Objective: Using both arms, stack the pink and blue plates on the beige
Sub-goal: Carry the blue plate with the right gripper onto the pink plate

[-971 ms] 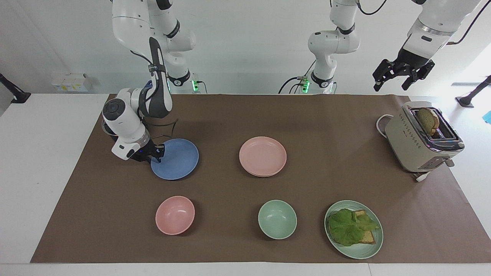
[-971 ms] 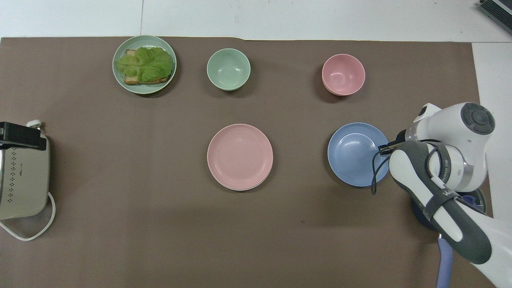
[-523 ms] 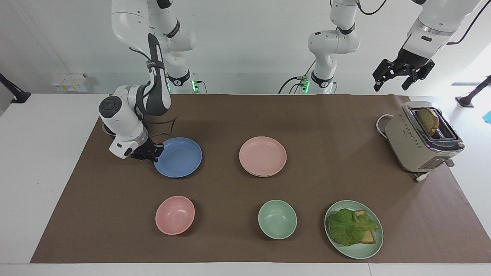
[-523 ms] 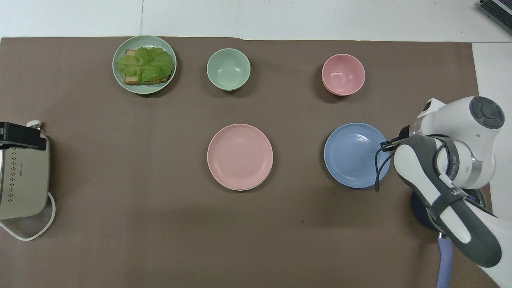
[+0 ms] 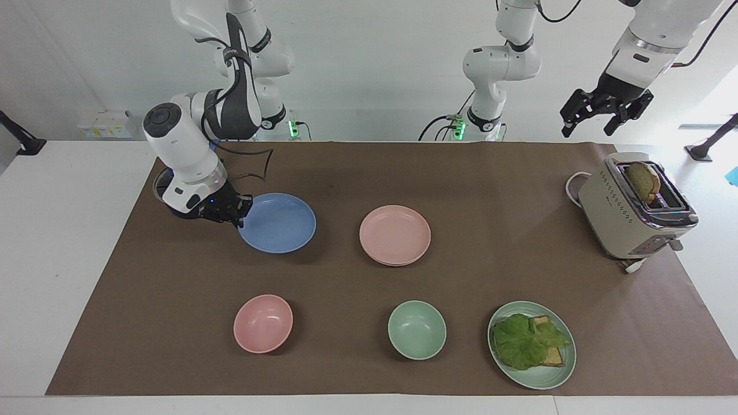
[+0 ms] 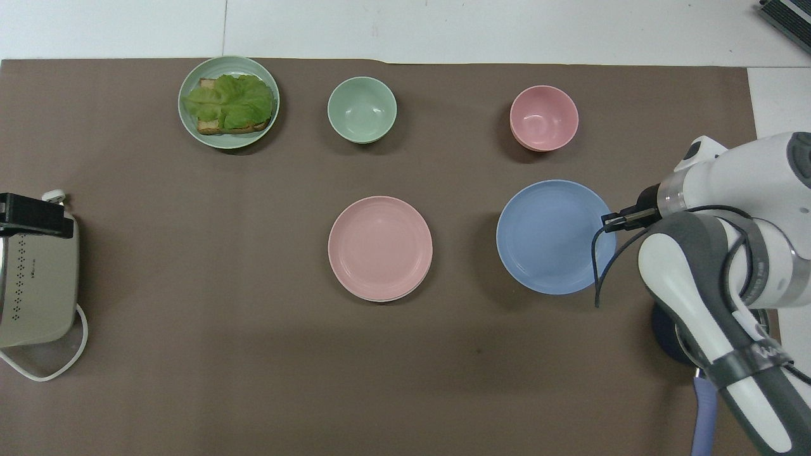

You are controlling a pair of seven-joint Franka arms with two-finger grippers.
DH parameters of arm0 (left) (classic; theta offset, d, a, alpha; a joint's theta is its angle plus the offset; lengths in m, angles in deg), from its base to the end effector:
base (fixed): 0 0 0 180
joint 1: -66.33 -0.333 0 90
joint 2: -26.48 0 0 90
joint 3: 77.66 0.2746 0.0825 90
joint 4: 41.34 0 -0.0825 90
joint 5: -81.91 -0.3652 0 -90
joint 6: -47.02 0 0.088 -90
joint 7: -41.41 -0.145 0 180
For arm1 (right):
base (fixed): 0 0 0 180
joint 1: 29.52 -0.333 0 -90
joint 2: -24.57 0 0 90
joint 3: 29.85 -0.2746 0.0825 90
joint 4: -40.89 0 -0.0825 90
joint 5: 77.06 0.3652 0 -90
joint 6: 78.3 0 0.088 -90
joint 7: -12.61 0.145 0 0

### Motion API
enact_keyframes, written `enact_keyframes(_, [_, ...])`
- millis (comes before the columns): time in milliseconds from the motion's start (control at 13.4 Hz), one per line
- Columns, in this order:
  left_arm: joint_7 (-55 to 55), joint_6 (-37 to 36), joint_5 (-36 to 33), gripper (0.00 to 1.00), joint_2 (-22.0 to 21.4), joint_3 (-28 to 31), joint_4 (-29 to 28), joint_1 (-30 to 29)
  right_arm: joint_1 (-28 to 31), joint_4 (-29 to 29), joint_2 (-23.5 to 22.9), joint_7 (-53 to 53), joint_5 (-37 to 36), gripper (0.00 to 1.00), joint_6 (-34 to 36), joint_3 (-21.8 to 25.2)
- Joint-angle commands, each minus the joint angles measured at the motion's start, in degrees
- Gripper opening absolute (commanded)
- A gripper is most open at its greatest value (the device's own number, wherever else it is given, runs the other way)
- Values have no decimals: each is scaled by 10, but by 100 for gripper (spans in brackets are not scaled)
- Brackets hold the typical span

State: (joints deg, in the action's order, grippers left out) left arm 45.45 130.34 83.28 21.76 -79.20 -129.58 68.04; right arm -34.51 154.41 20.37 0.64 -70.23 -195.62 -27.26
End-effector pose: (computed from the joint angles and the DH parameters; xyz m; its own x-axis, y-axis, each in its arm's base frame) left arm 0.4996 -0.0326 0.5914 0.9999 0.0111 -0.0050 0.0112 -0.9997 0.0212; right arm 0.5504 0.0337 0.3589 0.9809 0.1939 0.0118 0.1941 -0.9757 -0.1018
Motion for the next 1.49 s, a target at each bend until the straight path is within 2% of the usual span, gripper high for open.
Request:
enact_keyframes(0, [-6,-8,-8,100,-3,-1,0,-2,-6,-15,10,20,17,0,25,-6])
enact_keyframes(299, [-6,-8,-8,100,-3,-2,1,-2,-38,-14,20,92,24,0,26,-18])
enact_keyframes(822, [-6,-8,-8,100,-3,-1,0,-2,-170,-13,12,265,25,0,-40,-18])
enact_keyframes(1046, [-6,-8,-8,100,-3,-1,0,-2,-225,-8,-15,330,37,0,-78,-19])
enact_keyframes(1195, [-6,-8,-8,100,-3,-1,1,-2,-234,-5,-36,330,40,0,-99,-21])
enact_keyframes(1419, [-6,-8,-8,100,-3,-1,1,-2,-238,-10,-70,329,92,0,-153,-21])
